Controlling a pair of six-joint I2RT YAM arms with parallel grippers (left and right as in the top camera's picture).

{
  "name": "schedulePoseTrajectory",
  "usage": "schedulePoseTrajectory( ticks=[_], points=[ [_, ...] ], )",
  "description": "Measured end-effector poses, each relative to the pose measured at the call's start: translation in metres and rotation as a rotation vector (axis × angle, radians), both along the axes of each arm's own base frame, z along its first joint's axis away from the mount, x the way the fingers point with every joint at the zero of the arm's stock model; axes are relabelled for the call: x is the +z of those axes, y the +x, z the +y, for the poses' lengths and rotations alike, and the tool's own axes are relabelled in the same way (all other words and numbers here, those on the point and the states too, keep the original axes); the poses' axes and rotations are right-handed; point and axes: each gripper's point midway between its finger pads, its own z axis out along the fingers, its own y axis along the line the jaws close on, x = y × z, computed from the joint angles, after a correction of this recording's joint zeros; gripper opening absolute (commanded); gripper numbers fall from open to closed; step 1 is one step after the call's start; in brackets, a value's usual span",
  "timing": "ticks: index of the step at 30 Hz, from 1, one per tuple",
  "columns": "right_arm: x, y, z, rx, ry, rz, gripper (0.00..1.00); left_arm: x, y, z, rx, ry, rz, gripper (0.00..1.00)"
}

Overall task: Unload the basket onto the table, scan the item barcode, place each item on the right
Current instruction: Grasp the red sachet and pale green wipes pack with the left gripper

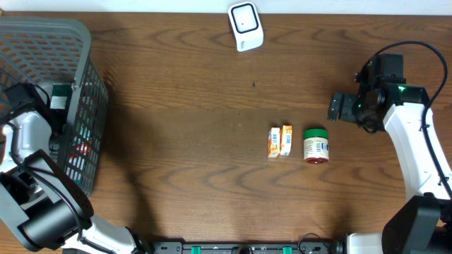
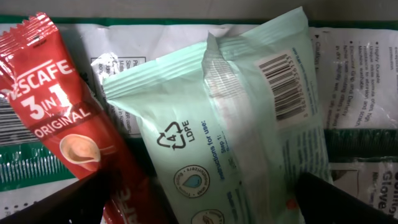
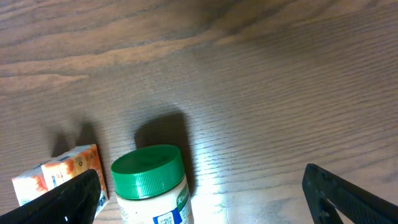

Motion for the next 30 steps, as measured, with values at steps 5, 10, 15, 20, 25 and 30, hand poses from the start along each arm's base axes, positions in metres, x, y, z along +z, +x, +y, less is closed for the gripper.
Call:
schedulePoseTrajectory(
  ticks=[5,10,15,20,25,30],
  points=[
    [0.000,0.000,0.000,0.000,0.000,0.000,0.99,-0.005,0.000,0.001,0.002,0.024,-0.016,0.43],
    [0.000,0.000,0.000,0.000,0.000,0.000,0.99,-0.001,0.006,0.001,-0.002,0.024,-0.047,0.07],
    [0.000,0.000,0.000,0.000,0.000,0.000,0.99,0.007,-0.001,-0.008,-0.013,0.003,-0.054,0.07],
    [0.000,0.000,0.000,0.000,0.000,0.001,0.99,0.039,-0.015,-0.022,-0.023,0.021,-0.110,0.10],
    [0.000,0.000,0.000,0.000,0.000,0.000,0.99,0.118,-0.017,-0.021,-0.030,0.158,-0.298,0.23],
    [0.000,0.000,0.000,0.000,0.000,0.000,0.99,0.132,-0.024,-0.024,-0.032,0.179,-0.309,0.24]
  ],
)
